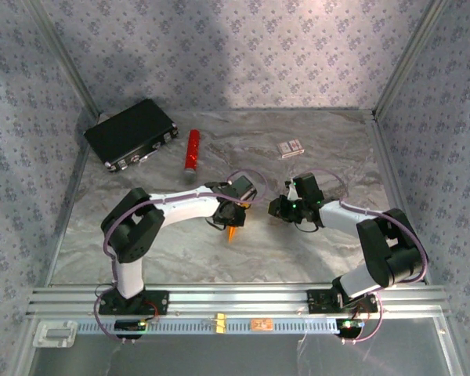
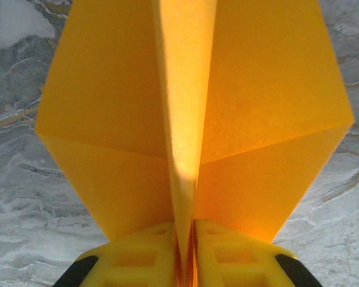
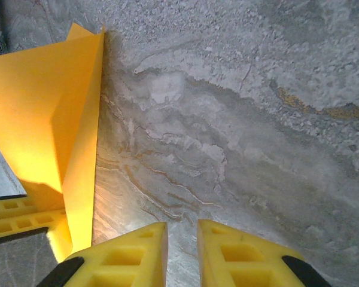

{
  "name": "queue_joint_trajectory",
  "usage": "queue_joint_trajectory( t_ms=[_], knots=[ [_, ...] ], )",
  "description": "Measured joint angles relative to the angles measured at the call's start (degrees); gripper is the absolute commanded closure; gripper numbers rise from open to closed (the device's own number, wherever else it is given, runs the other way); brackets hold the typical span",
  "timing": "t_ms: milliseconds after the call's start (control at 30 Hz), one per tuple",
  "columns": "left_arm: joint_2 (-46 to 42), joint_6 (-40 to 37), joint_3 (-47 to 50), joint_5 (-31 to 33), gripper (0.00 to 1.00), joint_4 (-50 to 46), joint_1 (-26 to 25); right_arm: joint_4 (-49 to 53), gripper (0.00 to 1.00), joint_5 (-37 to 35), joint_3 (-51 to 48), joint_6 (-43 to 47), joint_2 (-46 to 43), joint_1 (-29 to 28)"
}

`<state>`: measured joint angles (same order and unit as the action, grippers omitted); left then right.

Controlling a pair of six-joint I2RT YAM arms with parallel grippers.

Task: Fold a paper plane with a square sheet of paper (pick it up from the middle)
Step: Place the paper plane at the center of the table.

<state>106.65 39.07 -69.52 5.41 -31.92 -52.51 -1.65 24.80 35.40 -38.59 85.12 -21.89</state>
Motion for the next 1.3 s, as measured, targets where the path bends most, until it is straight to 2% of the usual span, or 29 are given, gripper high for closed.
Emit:
queue_joint_trajectory(
  t_ms=[433,833,1067,1133,1300],
  knots=[
    [0.9,0.1,-0.1,0.0,0.84,0.0,0.0,0.0,0.79,0.0,0.0,0.0,0.0,0.0],
    [3.5,1.7,-2.7,2.9,0.8,-1.3,-0.5,0.0,0.78,0.0,0.0,0.0,0.0,0.0],
    [5.0,5.3,-4.6,5.0,0.67,-2.1,-1.2,1.3,0.78,0.0,0.0,0.7,-1.2,0.7],
    [5.6,6.7,-5.4,5.6,0.61,-2.6,-1.3,1.9,0.78,0.0,0.0,0.7,-2.2,1.2],
    [6.9,9.8,-7.3,6.7,0.6,-3.6,-1.7,3.9,0.77,0.1,0.0,2.7,-5.0,2.8]
  ],
)
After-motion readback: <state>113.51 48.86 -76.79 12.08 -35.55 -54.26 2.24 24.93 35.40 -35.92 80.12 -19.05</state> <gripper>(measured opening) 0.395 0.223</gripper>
